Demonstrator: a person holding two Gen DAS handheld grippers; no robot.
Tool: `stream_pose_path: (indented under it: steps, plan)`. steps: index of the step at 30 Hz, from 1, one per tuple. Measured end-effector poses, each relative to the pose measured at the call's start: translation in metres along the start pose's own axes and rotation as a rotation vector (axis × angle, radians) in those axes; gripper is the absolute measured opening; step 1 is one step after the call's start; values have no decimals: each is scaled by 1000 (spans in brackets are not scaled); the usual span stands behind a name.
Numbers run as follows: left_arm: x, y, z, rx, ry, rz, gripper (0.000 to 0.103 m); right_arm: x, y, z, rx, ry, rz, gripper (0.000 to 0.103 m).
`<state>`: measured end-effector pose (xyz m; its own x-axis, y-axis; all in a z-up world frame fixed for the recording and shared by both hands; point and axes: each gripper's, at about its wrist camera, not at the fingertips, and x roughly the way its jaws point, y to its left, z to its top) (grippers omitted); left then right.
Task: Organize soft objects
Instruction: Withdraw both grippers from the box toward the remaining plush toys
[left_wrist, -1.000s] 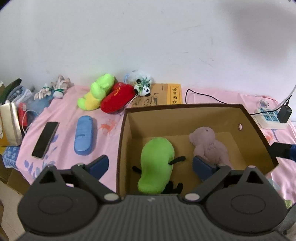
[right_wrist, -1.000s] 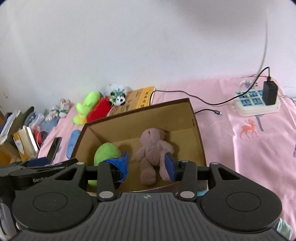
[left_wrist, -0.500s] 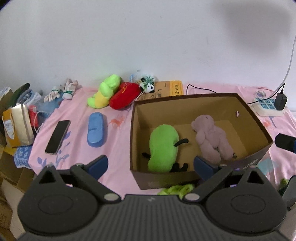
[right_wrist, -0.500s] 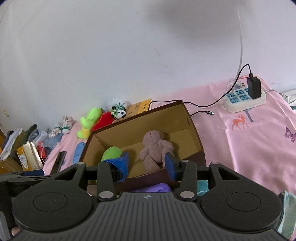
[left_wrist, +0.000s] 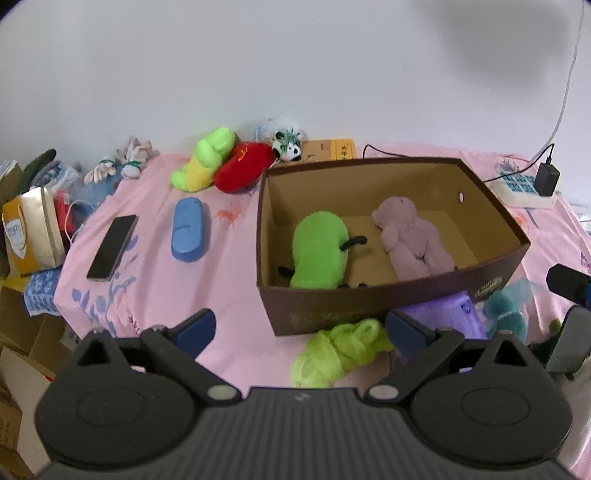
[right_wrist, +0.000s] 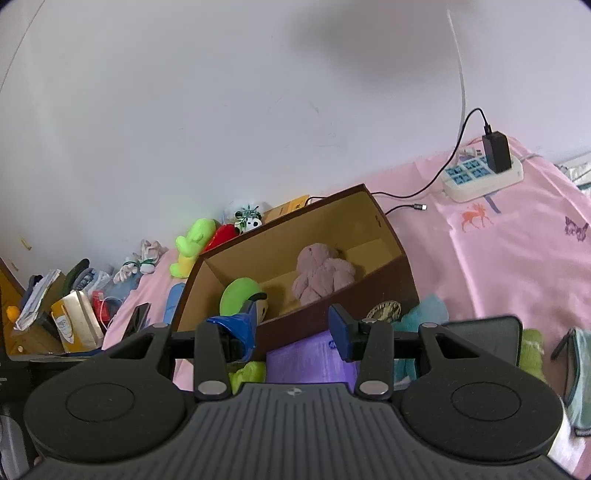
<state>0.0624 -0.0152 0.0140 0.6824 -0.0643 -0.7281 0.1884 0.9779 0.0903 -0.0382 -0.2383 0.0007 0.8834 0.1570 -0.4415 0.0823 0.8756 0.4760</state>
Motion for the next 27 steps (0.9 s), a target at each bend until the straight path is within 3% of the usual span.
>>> stream_pose_path:
  steps: [13, 27]
  plan:
    - [5, 1, -32, 13, 115, -63, 98, -20, -1, -38, -80, 33, 45, 28]
    - [9, 16, -66, -3, 142, -89, 98, -29, -4, -72, -153, 96, 22, 30]
